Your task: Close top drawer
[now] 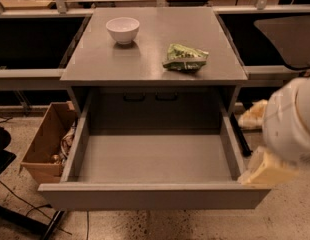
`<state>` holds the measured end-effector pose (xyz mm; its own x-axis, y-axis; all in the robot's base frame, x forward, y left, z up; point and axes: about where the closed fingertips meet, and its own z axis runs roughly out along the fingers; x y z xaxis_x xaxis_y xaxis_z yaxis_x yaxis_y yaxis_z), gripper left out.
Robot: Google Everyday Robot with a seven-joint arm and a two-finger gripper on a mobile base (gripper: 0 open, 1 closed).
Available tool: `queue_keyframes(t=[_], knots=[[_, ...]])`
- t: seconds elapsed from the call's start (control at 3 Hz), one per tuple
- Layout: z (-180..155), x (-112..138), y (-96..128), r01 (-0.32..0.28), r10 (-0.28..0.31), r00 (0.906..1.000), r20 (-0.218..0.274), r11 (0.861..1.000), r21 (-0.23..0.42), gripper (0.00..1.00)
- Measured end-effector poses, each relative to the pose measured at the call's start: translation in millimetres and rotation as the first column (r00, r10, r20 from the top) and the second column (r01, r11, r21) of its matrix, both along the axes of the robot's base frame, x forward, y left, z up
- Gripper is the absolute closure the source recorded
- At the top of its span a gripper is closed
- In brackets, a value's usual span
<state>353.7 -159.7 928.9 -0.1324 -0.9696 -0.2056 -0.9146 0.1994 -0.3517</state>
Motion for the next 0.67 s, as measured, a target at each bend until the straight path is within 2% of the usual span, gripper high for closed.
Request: queue_keyframes(t=[0.33, 0.67], knots=[[-48.2, -24.8, 9.5, 0.033, -0.032, 0.9995, 0.004, 0.999, -0.023, 0.62], [-131.5, -37.1, 17.5, 0.057, -0.057, 0.9959, -0.070, 0.998, 0.007, 0.85]])
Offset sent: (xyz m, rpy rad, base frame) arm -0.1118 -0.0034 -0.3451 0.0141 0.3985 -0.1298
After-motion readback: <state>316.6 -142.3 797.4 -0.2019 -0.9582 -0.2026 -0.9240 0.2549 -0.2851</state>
